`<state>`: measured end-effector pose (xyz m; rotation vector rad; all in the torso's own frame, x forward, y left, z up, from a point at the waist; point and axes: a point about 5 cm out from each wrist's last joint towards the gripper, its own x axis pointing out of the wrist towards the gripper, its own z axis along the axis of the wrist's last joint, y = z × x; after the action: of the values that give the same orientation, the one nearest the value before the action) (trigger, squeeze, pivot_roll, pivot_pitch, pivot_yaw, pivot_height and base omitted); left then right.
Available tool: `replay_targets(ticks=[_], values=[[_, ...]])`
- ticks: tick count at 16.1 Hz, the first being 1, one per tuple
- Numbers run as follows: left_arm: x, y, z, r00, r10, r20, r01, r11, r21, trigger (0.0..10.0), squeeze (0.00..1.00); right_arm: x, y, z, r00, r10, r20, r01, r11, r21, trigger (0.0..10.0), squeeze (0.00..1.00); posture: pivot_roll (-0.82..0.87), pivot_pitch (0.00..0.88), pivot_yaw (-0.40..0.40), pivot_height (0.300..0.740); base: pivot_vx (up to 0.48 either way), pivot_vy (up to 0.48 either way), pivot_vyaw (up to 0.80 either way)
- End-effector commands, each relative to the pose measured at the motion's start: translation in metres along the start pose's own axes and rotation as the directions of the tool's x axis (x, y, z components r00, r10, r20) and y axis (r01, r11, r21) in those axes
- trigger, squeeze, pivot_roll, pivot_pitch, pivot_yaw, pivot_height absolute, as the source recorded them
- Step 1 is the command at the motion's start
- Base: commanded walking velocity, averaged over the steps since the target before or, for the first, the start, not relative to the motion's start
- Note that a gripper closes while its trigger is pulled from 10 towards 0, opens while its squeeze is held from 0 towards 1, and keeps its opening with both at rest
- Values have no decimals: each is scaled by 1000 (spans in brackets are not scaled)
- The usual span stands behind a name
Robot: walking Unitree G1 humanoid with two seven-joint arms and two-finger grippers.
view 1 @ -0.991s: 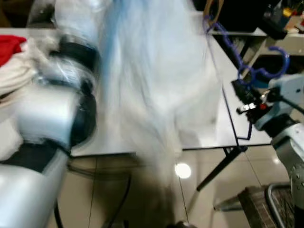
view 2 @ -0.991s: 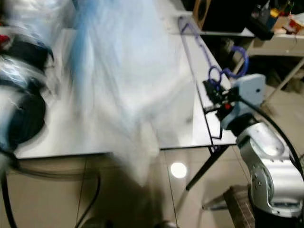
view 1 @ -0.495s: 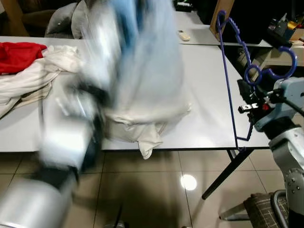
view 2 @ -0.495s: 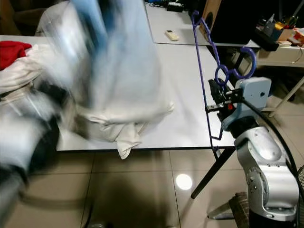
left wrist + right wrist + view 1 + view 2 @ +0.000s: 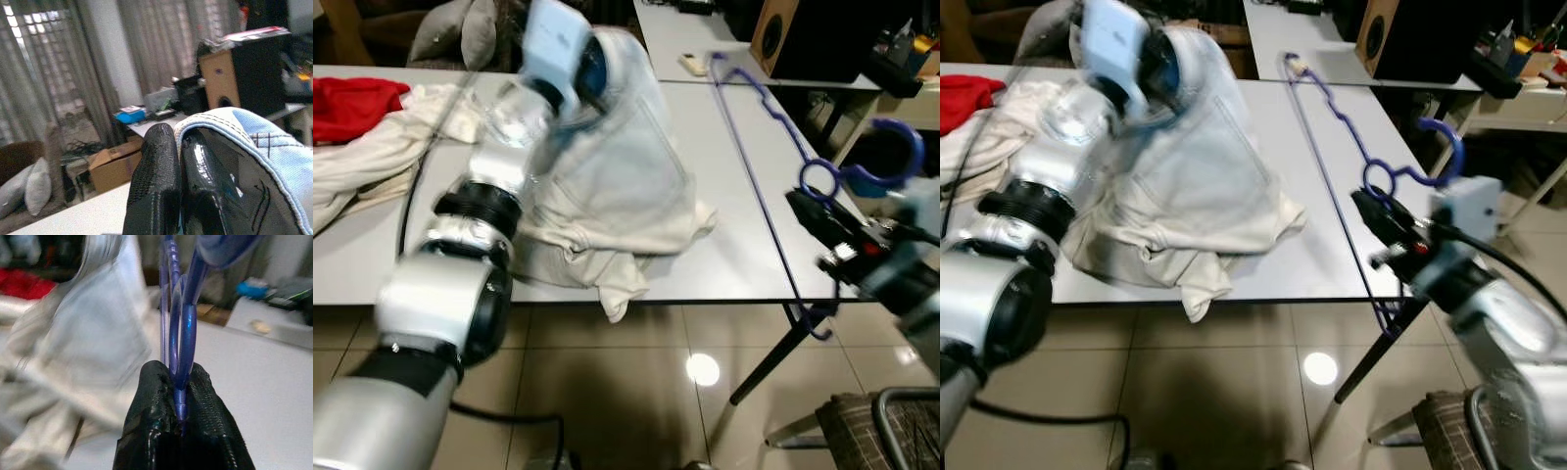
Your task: Hang hanger
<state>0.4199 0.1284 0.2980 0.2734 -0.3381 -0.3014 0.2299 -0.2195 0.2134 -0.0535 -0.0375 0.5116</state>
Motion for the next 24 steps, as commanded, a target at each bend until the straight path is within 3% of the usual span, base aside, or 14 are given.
replay_targets(ticks=[1, 4, 6, 8, 10, 12, 14, 15, 16, 17, 18, 19, 22, 24], values=[[6, 17, 24, 997, 64, 41, -62, 997, -45, 10000, 0, -11, 2, 7, 997, 81, -18, -81, 997, -13, 10000, 0, -4, 13, -29, 740, 0, 0, 0], [15, 25, 62, 991, 50, 127, -41, 997, -67, 10000, 0, -17, 12, 6, 968, 238, -83, -237, 971, 17, 10000, 0, -2, 9, -23, 740, 0, 0, 0], [22, 15, 90, 977, -41, 209, 51, 998, -47, 10000, 0, -12, 29, 2, 906, 405, -125, -400, 914, 70, 10000, 0, 0, 7, -18, 740, 0, 0, 0], [25, -1, 118, 936, -159, 313, 179, 983, -35, 10000, 0, 7, 36, -4, 866, 475, -158, -472, 880, 58, 10000, 0, 8, 8, -16, 740, 0, 0, 0], [24, -3, 129, 908, -212, 362, 253, 965, -69, 10000, 0, 25, 31, -9, 868, 456, -195, -462, 887, 14, 10000, 0, 9, 12, -15, 740, 0, 0, 0], [20, 1, 139, 873, -272, 404, 331, 940, -82, 10000, 0, 49, 19, -20, 868, 400, -295, -437, 897, -68, 10000, 0, 22, 20, -21, 740, 0, 0, 0], [12, 19, 151, 857, -271, 439, 326, 944, -53, 10000, 0, 98, -18, -17, 907, 205, -368, -322, 901, -291, 10000, 0, 38, 25, -31, 740, 0, 0, 0], [9, 28, 156, 854, -242, 460, 301, 952, -60, 10000, 0, 121, -39, 3, 958, 40, -282, -161, 894, -419, 10000, 0, 41, 24, -36, 740, 0, 0, 0], [6, 38, 164, 846, -198, 495, 271, 959, -80, 10000, 0, 140, -59, 40, 986, -149, -77, 87, 849, -522, 10000, 0, 44, 23, -42, 740, 0, 0, 0], [4, 41, 166, 843, -184, 506, 262, 961, -88, 10000, 0, 144, -64, 54, 982, -189, -4, 159, 838, -522, 10000, 0, 47, 23, -47, 740, 0, 0, 0], [-1, 50, 172, 826, -146, 544, 247, 962, -116, 10000, 0, 148, -71, 92, 956, -226, 188, 286, 862, -419, 10000, 0, 50, 21, -56, 740, 0, 0, 0], [-3, 52, 171, 820, -138, 555, 250, 959, -131, 10000, 0, 149, -71, 104, 947, -215, 241, 302, 850, -431, 10000, 0, 50, 21, -60, 740, 0, 0, 0], [-2, 43, 153, 836, -164, 524, 271, 953, -133, 10000, 0, 158, -72, 82, 963, -195, 189, 263, 842, -471, 10000, 0, 52, 30, -57, 740, 0, 0, 0], [0, 17, 117, 864, -215, 456, 299, 947, -120, 10000, 0, 157, -61, 35, 988, -124, 93, 152, 877, -455, 10000, 0, 48, 36, -48, 740, 0, 0, 0]])
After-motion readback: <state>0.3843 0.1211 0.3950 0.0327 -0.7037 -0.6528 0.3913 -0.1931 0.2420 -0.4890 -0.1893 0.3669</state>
